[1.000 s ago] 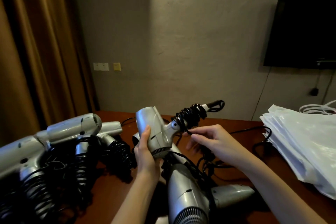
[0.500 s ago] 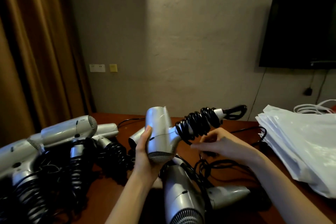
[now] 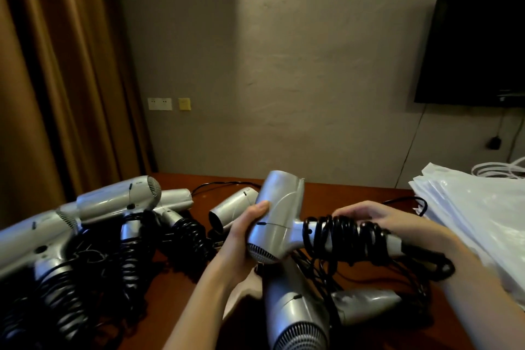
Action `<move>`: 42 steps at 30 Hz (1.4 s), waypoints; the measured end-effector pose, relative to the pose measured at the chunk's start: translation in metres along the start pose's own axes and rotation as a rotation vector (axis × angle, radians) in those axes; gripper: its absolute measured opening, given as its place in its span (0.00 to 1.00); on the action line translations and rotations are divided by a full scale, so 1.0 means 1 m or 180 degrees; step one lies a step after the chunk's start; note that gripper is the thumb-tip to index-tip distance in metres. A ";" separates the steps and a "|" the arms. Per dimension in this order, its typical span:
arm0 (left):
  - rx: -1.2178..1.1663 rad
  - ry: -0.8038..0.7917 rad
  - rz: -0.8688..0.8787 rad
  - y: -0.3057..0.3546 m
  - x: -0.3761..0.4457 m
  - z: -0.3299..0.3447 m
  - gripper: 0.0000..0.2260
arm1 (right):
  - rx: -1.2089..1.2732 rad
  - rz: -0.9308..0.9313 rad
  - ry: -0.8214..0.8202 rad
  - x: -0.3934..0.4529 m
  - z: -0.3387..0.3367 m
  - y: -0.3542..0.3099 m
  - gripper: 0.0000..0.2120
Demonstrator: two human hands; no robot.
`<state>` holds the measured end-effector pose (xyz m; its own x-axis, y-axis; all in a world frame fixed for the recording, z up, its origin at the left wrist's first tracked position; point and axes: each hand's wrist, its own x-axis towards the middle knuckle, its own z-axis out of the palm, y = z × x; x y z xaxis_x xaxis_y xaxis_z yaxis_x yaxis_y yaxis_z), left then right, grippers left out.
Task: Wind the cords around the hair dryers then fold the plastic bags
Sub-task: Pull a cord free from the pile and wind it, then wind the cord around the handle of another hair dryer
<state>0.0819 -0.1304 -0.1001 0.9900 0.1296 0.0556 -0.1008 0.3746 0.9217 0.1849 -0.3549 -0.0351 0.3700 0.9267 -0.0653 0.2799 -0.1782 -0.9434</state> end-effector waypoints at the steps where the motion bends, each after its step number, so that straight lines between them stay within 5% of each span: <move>1: 0.0049 -0.0017 0.0038 0.000 0.001 -0.001 0.31 | 0.0269 0.0027 0.0129 0.003 -0.004 0.006 0.21; 5: 0.0352 0.0052 0.0112 0.001 0.002 0.004 0.26 | -0.0210 0.0498 0.0462 0.002 0.010 -0.001 0.28; 8: 0.0231 0.0140 0.0048 0.004 -0.001 0.009 0.36 | -0.1043 0.0320 0.0759 0.005 0.026 -0.019 0.20; 12: -0.0028 0.0561 0.0022 0.012 -0.006 0.014 0.36 | -0.1209 0.0221 0.1083 0.005 0.034 -0.020 0.30; 14: -0.0200 0.0556 -0.0098 0.019 -0.013 0.012 0.27 | -0.0973 0.0185 0.1277 0.007 0.037 -0.020 0.33; 18: 0.0122 0.0728 0.0016 0.043 -0.038 -0.011 0.29 | -0.0211 -0.0066 0.1643 0.016 0.056 -0.035 0.10; 22: 0.0975 0.0379 -0.0215 0.072 -0.079 -0.034 0.22 | 0.0292 -0.0374 0.1839 0.052 0.099 -0.050 0.15; 27: 0.0898 0.1233 0.0301 0.103 -0.122 -0.073 0.11 | 0.0377 -0.0586 0.1678 0.126 0.172 -0.063 0.26; 32: 0.1225 0.2029 0.0479 0.127 -0.156 -0.117 0.04 | 0.0250 -0.0473 0.1394 0.190 0.230 -0.066 0.19; 42: 0.2431 0.2617 0.0544 0.122 -0.169 -0.153 0.05 | -0.0783 -0.0533 0.1505 0.208 0.276 -0.060 0.24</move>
<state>-0.1132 0.0339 -0.0554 0.5758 0.7942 0.1939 0.1368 -0.3274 0.9349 0.0011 -0.0600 -0.0818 0.6438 0.7099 0.2855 0.5466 -0.1657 -0.8208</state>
